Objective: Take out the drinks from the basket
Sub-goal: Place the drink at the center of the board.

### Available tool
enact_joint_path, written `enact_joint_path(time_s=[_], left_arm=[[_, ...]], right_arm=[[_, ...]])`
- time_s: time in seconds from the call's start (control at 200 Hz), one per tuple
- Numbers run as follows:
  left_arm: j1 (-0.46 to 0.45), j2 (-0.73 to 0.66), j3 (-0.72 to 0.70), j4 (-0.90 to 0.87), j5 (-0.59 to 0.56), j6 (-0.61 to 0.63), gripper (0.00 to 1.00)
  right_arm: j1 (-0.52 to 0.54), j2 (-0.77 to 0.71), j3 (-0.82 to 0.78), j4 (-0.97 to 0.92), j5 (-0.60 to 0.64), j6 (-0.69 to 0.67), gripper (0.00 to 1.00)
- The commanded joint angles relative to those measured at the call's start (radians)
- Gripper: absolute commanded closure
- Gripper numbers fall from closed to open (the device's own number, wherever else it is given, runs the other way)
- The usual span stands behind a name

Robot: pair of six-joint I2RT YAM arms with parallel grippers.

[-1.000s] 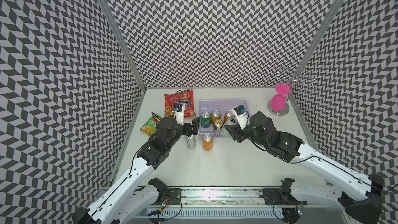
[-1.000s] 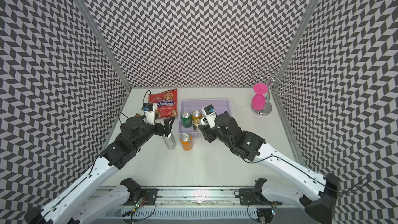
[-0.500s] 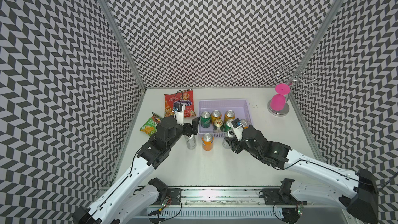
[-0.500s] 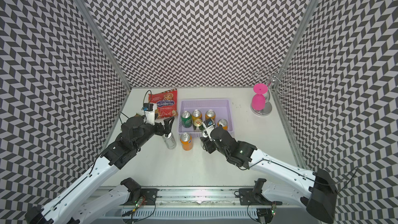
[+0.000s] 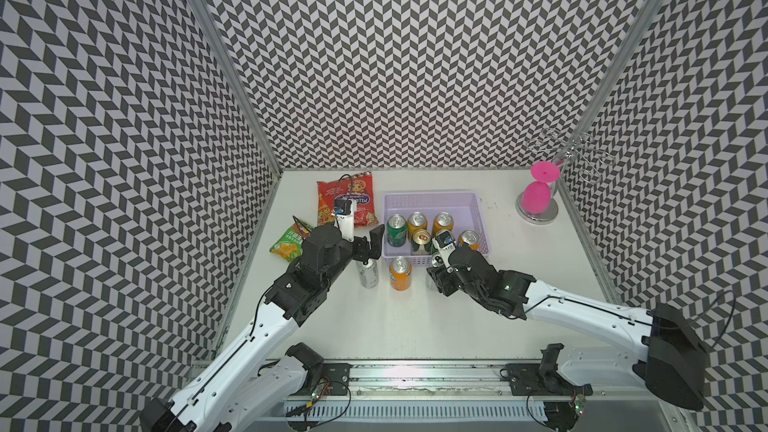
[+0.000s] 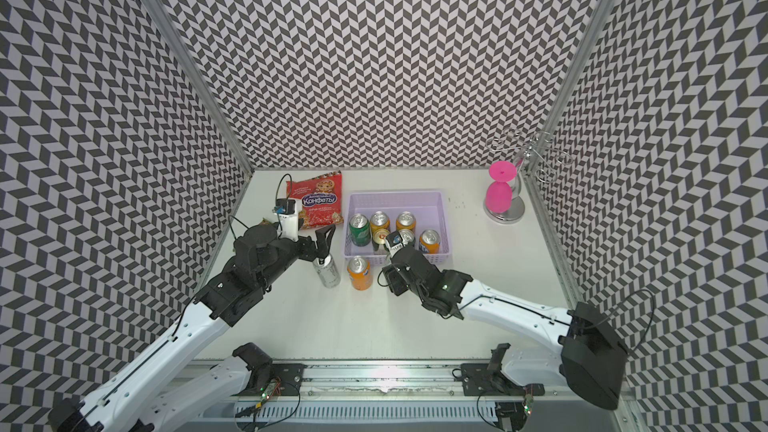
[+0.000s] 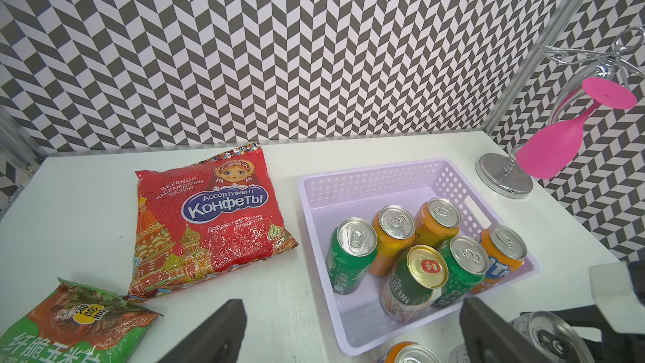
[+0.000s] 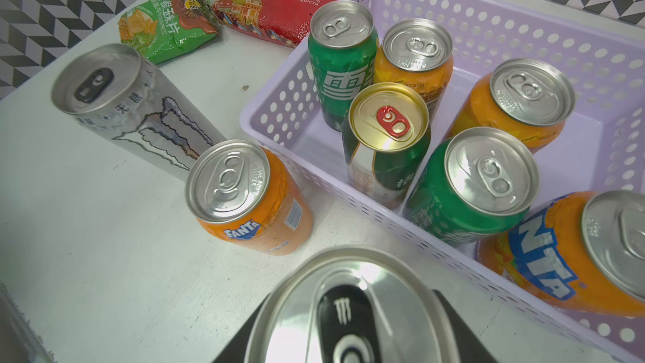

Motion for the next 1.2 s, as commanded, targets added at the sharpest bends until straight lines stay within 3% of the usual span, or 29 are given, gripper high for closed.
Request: enact_joint_path(time_s=[0.0, 0.976, 1.102, 1.197], left_arm=[[0.006, -0.001, 0.014, -0.009, -0.016, 0.012, 0.01], [0.006, 0.008, 0.009, -0.008, -0.019, 0.012, 0.01], [0.006, 0.007, 0.009, -0.008, -0.019, 0.012, 0.01], [0.006, 0.008, 0.009, -0.008, -0.019, 0.012, 0.01]], right_arm=[[0.005, -0.002, 0.006, 0.171, 0.027, 0.018, 0.55], [0.006, 0.103, 0.043, 0.195, 0.055, -0.006, 0.53], [0.005, 0.109, 0.043, 0.192, 0.054, -0.006, 0.5], [0.006, 0.111, 0.046, 0.181, 0.056, -0.008, 0.41]])
